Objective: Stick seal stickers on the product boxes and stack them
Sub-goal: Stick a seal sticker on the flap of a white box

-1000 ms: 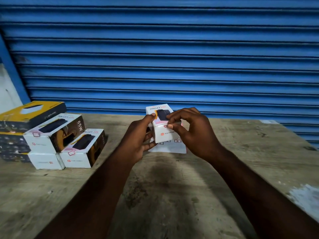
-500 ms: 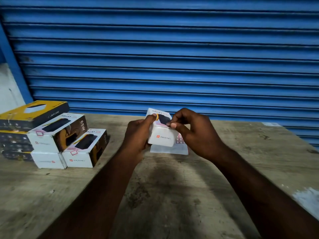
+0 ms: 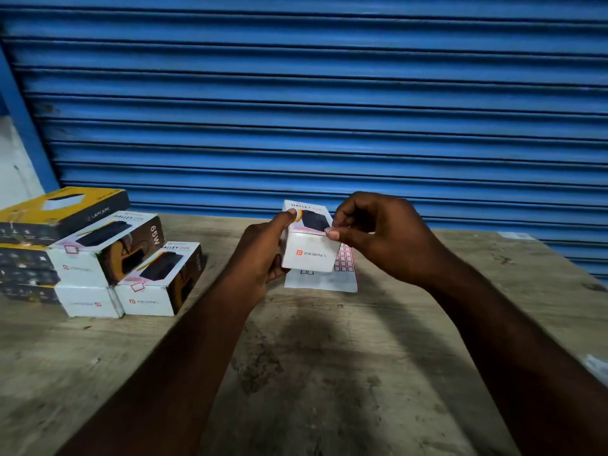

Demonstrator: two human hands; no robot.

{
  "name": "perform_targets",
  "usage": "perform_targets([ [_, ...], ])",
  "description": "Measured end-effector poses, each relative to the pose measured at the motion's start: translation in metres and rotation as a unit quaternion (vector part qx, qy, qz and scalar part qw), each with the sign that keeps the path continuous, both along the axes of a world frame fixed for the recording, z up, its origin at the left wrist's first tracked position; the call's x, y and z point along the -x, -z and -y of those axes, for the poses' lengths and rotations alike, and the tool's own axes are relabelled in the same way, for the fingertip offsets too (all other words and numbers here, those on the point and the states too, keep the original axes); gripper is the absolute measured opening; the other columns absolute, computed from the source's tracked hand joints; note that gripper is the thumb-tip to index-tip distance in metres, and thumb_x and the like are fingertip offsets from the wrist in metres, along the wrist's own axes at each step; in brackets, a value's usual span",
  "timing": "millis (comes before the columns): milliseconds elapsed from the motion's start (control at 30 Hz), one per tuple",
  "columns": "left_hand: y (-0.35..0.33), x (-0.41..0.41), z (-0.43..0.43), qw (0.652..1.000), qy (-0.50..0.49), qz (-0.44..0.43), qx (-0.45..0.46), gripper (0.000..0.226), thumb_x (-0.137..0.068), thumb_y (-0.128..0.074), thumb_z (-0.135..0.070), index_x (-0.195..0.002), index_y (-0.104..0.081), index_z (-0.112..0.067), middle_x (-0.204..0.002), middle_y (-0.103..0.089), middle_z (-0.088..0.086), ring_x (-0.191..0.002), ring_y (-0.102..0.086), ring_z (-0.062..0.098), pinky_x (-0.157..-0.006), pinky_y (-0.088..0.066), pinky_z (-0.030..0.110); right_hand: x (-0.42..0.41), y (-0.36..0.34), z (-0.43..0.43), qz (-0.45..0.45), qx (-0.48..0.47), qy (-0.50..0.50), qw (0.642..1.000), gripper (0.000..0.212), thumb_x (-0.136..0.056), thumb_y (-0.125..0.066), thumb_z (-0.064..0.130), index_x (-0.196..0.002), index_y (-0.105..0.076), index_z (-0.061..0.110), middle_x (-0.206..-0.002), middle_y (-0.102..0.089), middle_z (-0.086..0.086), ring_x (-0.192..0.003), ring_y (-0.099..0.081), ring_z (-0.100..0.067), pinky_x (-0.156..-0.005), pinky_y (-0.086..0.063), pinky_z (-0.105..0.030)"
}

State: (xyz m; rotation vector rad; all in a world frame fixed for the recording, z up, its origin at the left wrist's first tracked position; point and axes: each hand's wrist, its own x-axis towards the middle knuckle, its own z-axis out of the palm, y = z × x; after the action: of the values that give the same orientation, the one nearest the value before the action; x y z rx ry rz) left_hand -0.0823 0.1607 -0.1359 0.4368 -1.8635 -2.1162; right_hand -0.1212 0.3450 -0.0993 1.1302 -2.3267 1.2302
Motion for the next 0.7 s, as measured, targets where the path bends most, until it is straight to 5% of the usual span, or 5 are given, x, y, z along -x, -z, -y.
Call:
perform_targets([
  [200,0.002,0.000,-0.004,0.999,0.016,0.001,0.035,0.034,-0.091,-0.063,-0.047,-0.103,-0.073,-0.017,-0.093,-0.077,0.008,-0.079,-0.071,0.017,-0.070,-0.054,0.028,-0.005,-0.002,0.001,-0.065,-0.126,-0.019,0.990,0.009,-0.086,-0.074,0.018,-0.092,-0.073,0.025,-0.086,-0.069,0.013,-0.075,-0.061,-0.006,-0.073,-0.050,-0.027],
  [400,0.004,0.001,-0.007,0.999,0.019,0.002,0.036,0.029,-0.092,-0.062,-0.045,-0.099,-0.072,-0.019,-0.083,-0.076,0.001,-0.075,-0.071,0.015,-0.069,-0.052,0.027,-0.010,0.000,0.007,-0.093,-0.125,0.002,0.988,0.013,-0.086,-0.072,0.021,-0.099,-0.074,0.024,-0.089,-0.071,0.009,-0.079,-0.063,-0.008,-0.075,-0.051,-0.029],
  [567,0.006,0.003,-0.007,0.999,0.018,0.003,0.040,0.030,-0.091,-0.062,-0.046,-0.101,-0.073,-0.020,-0.087,-0.078,0.004,-0.083,-0.074,0.020,-0.074,-0.053,0.032,-0.011,-0.002,0.005,-0.088,-0.127,0.038,0.987,0.009,-0.083,-0.075,0.024,-0.090,-0.073,0.030,-0.079,-0.069,0.020,-0.076,-0.061,0.007,-0.065,-0.040,-0.007],
  [700,0.006,0.003,-0.008,0.999,0.000,-0.012,0.042,0.032,-0.091,-0.063,-0.047,-0.104,-0.072,-0.019,-0.092,-0.078,0.007,-0.083,-0.073,0.020,-0.071,-0.053,0.030,-0.012,-0.006,0.004,-0.062,-0.125,0.036,0.990,0.004,-0.082,-0.077,0.024,-0.082,-0.074,0.026,-0.078,-0.065,0.018,-0.072,-0.053,0.015,-0.064,-0.036,-0.005],
])
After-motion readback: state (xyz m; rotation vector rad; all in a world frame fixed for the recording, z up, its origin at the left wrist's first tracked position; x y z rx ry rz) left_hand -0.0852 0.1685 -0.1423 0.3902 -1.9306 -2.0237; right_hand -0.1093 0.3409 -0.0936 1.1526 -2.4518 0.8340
